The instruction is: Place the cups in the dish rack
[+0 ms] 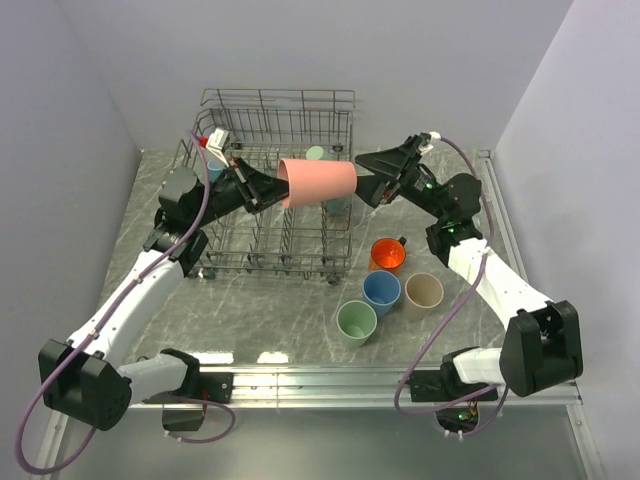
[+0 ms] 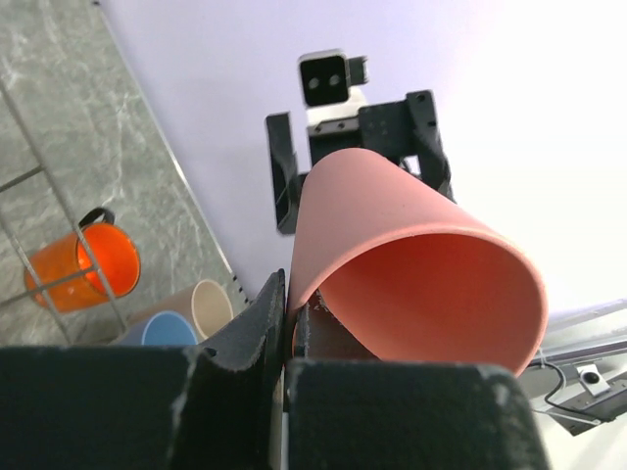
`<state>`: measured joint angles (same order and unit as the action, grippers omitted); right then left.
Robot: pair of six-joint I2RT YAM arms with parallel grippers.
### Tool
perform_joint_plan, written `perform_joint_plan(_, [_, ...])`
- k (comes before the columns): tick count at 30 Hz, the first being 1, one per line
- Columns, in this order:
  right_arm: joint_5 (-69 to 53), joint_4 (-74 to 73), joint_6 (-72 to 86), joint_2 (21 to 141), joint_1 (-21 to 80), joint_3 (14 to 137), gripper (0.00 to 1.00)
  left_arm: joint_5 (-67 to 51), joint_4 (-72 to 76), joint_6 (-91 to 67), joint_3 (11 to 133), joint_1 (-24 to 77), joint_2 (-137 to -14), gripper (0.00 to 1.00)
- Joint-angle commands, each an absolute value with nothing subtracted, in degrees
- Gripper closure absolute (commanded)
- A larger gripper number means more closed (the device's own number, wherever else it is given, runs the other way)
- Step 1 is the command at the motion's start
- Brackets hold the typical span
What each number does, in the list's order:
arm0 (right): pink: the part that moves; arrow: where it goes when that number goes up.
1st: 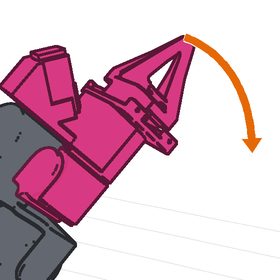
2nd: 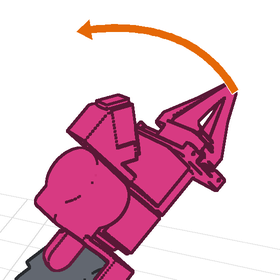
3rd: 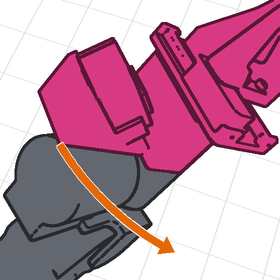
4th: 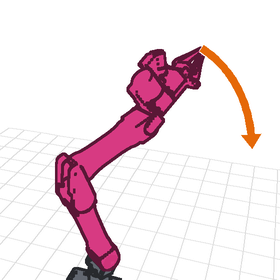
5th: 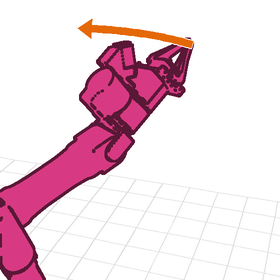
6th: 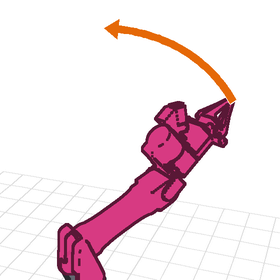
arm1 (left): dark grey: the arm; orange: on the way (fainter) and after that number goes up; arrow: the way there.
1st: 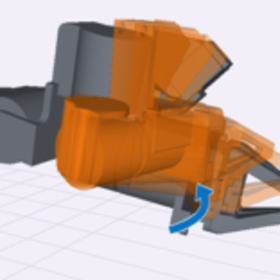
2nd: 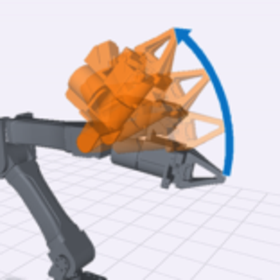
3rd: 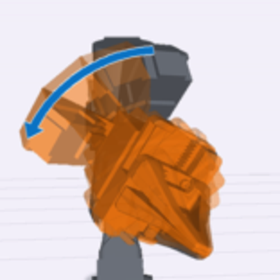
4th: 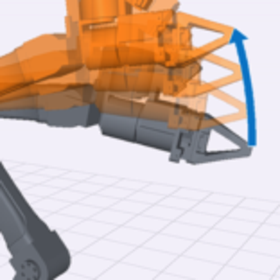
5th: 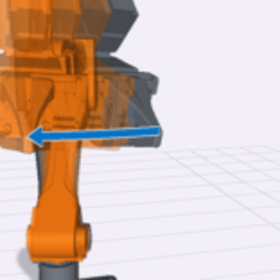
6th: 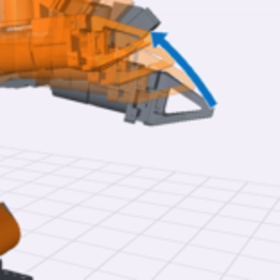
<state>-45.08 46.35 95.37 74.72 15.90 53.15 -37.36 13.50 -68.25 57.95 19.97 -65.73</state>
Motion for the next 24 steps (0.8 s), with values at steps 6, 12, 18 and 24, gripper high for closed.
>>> perform_joint_plan(6, [-46.49, 44.23, 92.49, 75.15, 19.07, 55.72, 0.0, -37.79, 26.98, -74.27, 58.8, 20.04, -68.73, 1.0])
perform_joint_plan(12, [-46.06, 43.66, 93.06, 75.5, 19.16, 55.11, 0.0, -38.41, 26.36, -73.83, 58.27, 20.04, -68.64, 1.0])
perform_joint_plan(18, [-43.07, 47.01, 95.97, 76.81, 19.51, 53.71, 0.02, -38.59, 27.42, -74.71, 56.95, 20.3, -68.38, 1.0])
perform_joint_plan(24, [-41.31, 52.38, 100.37, 79.36, 21.88, 52.29, 0.13, -39.11, 28.21, -74.88, 57.3, 20.65, -69.78, 1.0])
